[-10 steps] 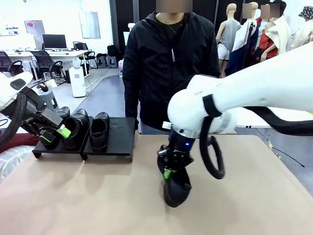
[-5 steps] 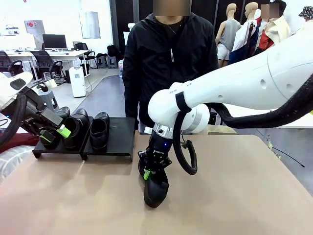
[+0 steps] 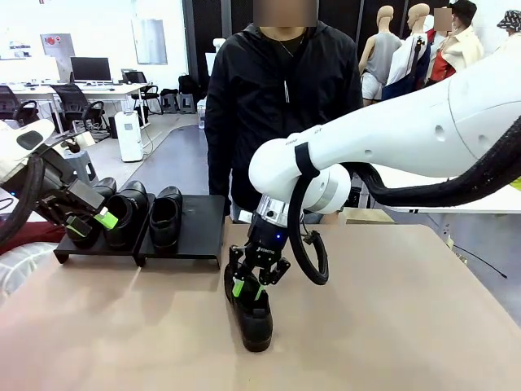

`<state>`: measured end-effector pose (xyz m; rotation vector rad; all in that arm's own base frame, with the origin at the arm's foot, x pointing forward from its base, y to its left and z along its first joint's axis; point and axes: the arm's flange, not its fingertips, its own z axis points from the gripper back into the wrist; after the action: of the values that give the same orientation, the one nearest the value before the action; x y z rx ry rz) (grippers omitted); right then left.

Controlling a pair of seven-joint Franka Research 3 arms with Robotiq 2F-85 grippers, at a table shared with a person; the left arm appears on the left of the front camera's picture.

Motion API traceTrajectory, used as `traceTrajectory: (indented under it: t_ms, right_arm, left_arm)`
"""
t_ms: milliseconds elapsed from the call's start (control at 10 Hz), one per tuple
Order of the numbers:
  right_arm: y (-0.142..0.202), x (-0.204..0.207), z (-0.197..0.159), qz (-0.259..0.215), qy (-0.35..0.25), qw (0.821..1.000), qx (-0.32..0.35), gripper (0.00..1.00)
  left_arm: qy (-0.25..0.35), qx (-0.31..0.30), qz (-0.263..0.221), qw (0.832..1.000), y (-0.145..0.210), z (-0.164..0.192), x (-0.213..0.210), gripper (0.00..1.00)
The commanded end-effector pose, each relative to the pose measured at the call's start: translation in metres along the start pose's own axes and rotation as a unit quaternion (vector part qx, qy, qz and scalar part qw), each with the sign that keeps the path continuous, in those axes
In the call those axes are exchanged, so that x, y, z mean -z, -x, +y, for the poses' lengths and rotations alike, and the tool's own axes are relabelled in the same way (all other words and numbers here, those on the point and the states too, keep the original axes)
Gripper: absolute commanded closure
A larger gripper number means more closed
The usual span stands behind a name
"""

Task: Organize the shoes by placing them on the stand.
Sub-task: Pick up one Shoe and place it in the middle of the table.

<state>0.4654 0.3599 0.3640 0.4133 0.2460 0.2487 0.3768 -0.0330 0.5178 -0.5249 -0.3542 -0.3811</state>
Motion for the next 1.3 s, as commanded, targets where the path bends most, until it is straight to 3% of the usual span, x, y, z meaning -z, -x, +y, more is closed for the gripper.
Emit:
traceTrajectory:
  t_ms: [0, 200, 300, 600, 800, 1000, 1200]
  right_arm:
    - [0.013, -0.02, -0.008, 0.002, -0.037, 0.999, -0.024, 0.0]
    - [0.046, -0.062, -0.032, -0.027, -0.052, 0.997, -0.042, 0.0]
    - [0.072, -0.089, -0.057, -0.063, -0.049, 0.996, -0.033, 0.0]
    - [0.162, -0.154, -0.153, -0.147, -0.003, 0.988, 0.034, 0.0]
    - [0.199, -0.186, -0.216, -0.18, -0.017, 0.983, 0.037, 0.0]
    - [0.219, -0.203, -0.268, -0.232, -0.089, 0.968, 0.039, 0.0]
    - [0.218, -0.199, -0.277, -0.284, -0.079, 0.956, -0.001, 0.0]
  left_arm:
    - [0.01, 0.002, -0.003, 1.0, 0.002, 0.001, -0.001, 0.0]
    - [0.01, 0.002, -0.003, 1.0, 0.002, 0.001, -0.001, 0.0]
    - [0.01, 0.002, -0.003, 1.0, 0.002, 0.001, -0.001, 0.0]
    - [0.01, 0.002, -0.003, 1.0, 0.002, 0.001, -0.001, 0.0]
    - [0.01, 0.002, -0.003, 1.0, 0.002, 0.001, -0.001, 0.0]
    - [0.01, 0.002, -0.003, 1.0, 0.002, 0.001, -0.001, 0.0]
    - [0.01, 0.002, -0.003, 1.0, 0.002, 0.001, -0.001, 0.0]
